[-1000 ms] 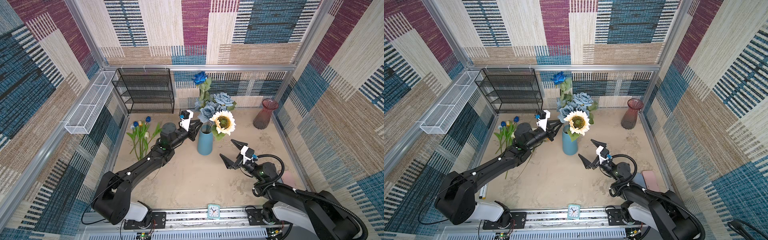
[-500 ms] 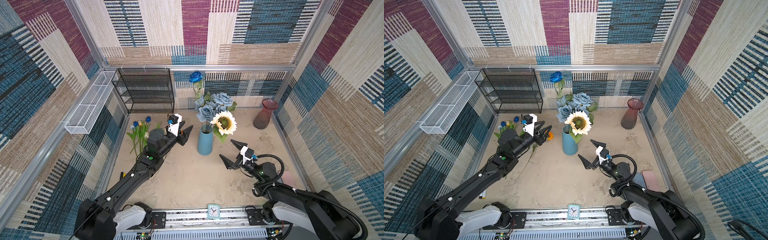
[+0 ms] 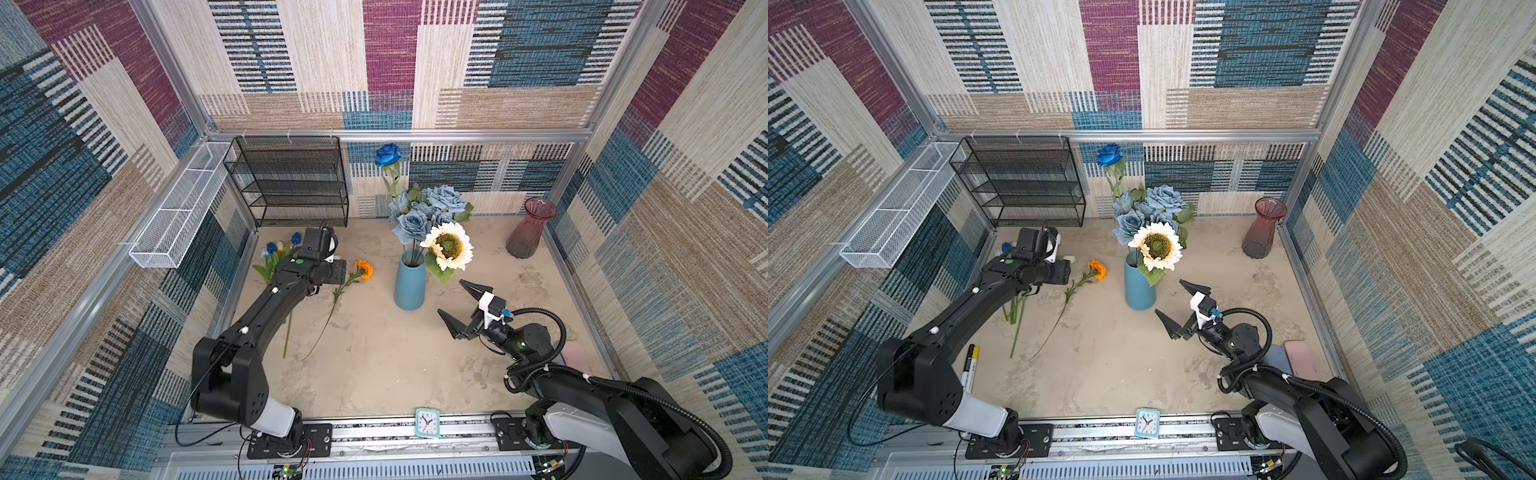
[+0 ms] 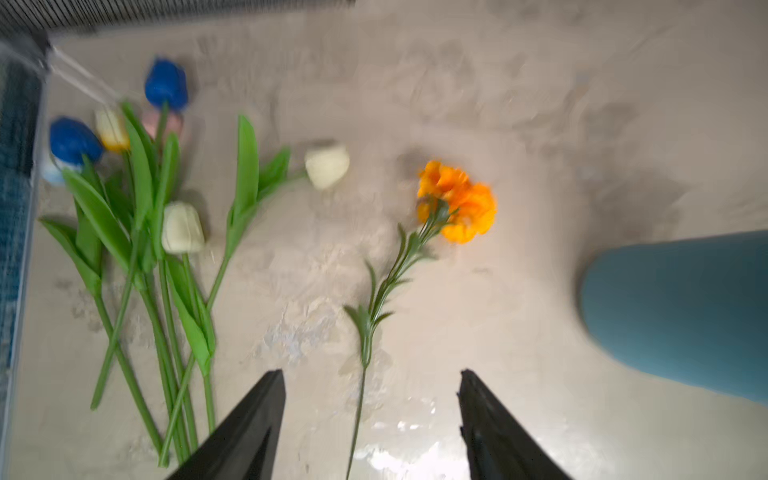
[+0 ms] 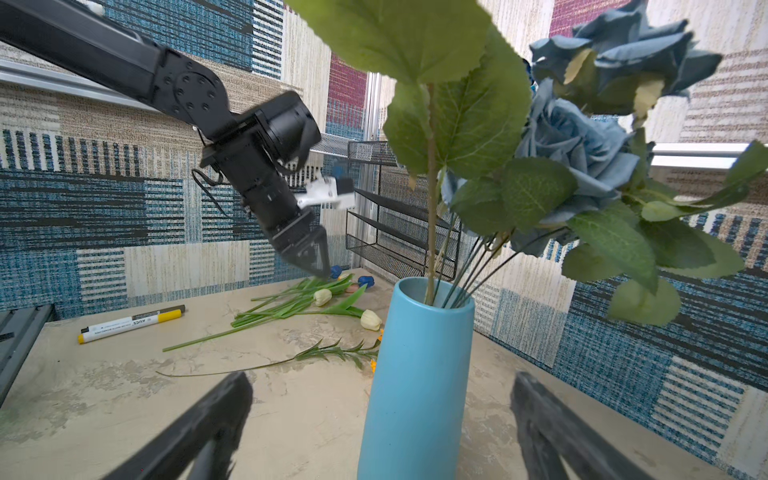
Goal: Arrange the flowers into the vase
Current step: 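Move the left gripper to the orange carnation and grasp its stem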
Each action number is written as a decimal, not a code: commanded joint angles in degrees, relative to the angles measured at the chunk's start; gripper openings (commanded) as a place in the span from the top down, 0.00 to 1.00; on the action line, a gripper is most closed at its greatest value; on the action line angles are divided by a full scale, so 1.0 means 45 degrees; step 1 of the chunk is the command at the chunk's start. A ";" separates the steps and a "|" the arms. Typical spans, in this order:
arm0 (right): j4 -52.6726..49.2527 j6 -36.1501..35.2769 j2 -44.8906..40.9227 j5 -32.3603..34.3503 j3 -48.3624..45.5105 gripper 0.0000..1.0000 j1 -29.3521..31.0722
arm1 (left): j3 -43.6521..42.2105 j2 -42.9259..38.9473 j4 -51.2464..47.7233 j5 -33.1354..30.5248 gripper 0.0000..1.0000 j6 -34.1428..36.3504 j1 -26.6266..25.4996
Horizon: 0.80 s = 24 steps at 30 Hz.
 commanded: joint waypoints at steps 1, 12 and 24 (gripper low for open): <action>0.0516 -0.0044 -0.0151 0.0012 -0.0041 0.00 0.0000 | 0.0675 0.1559 -0.2710 -0.0370 0.31 -0.0094 0.0035; 0.0512 -0.0039 0.0098 -0.0035 0.0018 0.00 0.0019 | 0.1396 0.4238 -0.3259 0.0040 0.43 0.0236 0.0210; 0.0541 -0.0025 -0.0166 0.0072 -0.0099 0.00 0.0014 | 0.1435 0.5171 -0.3026 0.0401 0.52 0.0374 0.0210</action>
